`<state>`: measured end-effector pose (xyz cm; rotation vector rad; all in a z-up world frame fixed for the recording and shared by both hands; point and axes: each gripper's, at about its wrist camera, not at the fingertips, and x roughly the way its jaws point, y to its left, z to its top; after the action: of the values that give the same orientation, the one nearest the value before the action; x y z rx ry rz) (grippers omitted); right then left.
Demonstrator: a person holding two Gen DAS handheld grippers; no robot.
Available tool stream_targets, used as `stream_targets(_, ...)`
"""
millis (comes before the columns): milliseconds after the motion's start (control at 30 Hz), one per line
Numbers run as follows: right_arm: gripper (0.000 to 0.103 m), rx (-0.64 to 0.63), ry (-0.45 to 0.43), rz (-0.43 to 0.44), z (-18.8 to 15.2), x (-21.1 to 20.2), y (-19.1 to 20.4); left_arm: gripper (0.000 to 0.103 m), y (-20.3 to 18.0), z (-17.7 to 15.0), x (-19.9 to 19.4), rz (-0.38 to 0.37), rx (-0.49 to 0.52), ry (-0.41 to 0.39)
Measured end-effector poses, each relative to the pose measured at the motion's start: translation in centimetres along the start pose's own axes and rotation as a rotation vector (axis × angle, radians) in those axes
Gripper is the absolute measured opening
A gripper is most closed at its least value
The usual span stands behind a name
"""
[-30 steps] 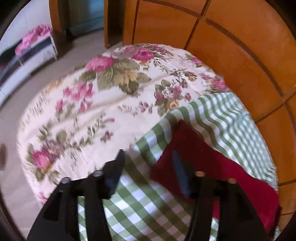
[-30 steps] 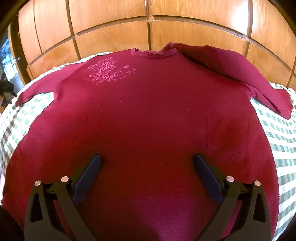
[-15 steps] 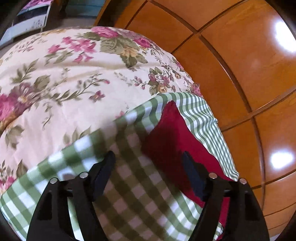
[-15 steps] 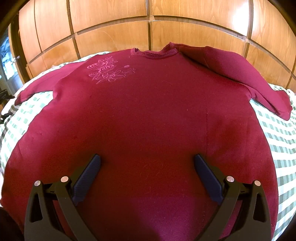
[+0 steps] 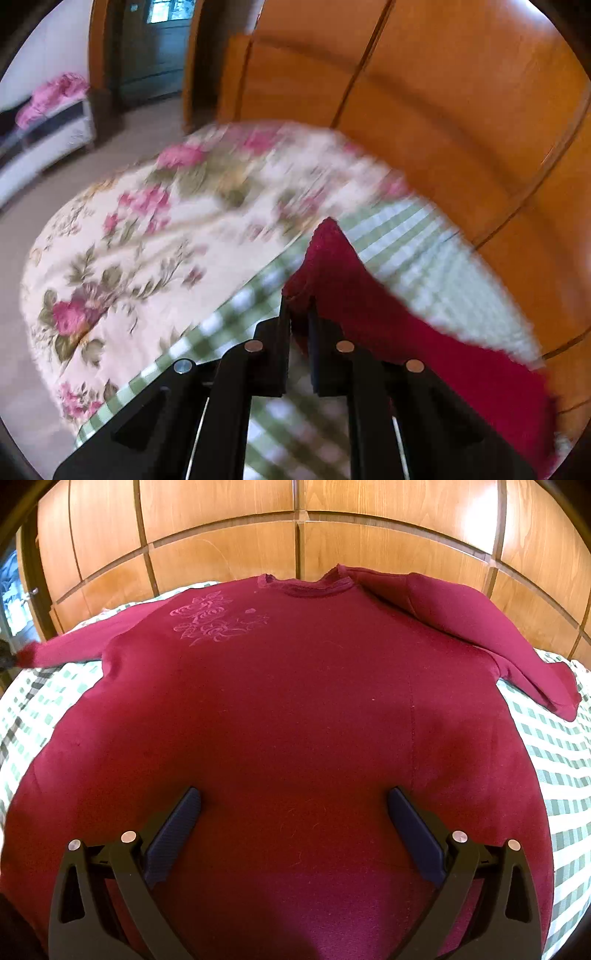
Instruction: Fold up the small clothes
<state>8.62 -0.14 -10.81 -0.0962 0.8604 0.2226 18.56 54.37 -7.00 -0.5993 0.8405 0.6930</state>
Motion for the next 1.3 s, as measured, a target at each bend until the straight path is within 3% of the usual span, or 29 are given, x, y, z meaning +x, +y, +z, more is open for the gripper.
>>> stream_targets(67,0.100,0.000,-0.001,0.002,0.0,0.0,-0.1,0.020,0.0,-1.3,3.2,0.101,0.027,0.084)
stream_targets(100,0.099,0.001,-0.002,0.004,0.0,0.0,-0.1,0.021,-0.2,-1.7,3.4,0.120,0.038,0.054)
stream_targets(167,0.099,0.002,-0.003,0.006,0.0,0.0,-0.2,0.038,-0.9,-1.8,2.6,0.185,0.060,0.008)
stream_targets(233,0.099,0.003,-0.005,0.007,-0.1,0.0,-0.2,0.046,-1.1,-2.1,0.5,0.210,0.020,-0.038)
stream_targets(300,0.099,0.005,-0.009,0.010,-0.1,-0.1,-0.3,0.047,-1.8,-2.8,-1.8,0.141,0.005,-0.082)
stream_targets(433,0.099,0.008,-0.010,0.013,-0.1,-0.2,-0.3,0.052,-6.3,-7.1,-6.2,-0.098,0.108,-0.103)
stream_targets(500,0.100,0.008,-0.008,0.013,-0.1,-0.3,-0.3,0.054,-10.4,-10.9,-8.1,-0.240,0.215,-0.070)
stream_targets(633,0.098,0.026,0.028,0.024,0.5,-1.1,-0.7,0.054,-18.2,-19.7,-10.6,-0.442,0.432,0.021)
stream_targets(733,0.092,0.120,0.016,0.039,1.2,-2.9,-3.0,0.054,-22.8,-26.2,-12.4,-0.508,0.609,0.037)
stream_targets(800,0.089,0.208,-0.038,0.004,1.5,-5.1,-6.4,0.054,-24.8,-29.3,-13.1,-0.513,0.699,0.038)
stream_targets(933,0.078,0.424,-0.086,-0.150,0.5,-7.8,-16.2,0.054,-27.2,-34.2,-12.6,-0.481,0.845,0.057)
stream_targets(1033,0.069,0.623,-0.066,-0.192,-1.0,-7.7,-24.4,0.057,-27.2,-35.2,-11.9,-0.457,0.840,0.072)
stream_targets(1133,0.067,0.766,-0.068,-0.215,-1.6,-6.7,-31.2,0.063,-27.1,-35.3,-11.5,-0.456,0.838,0.071)
stream_targets(1300,0.064,0.921,-0.092,-0.218,0.5,-3.8,-38.9,0.068,-27.4,-36.4,-11.4,-0.432,0.852,0.045)
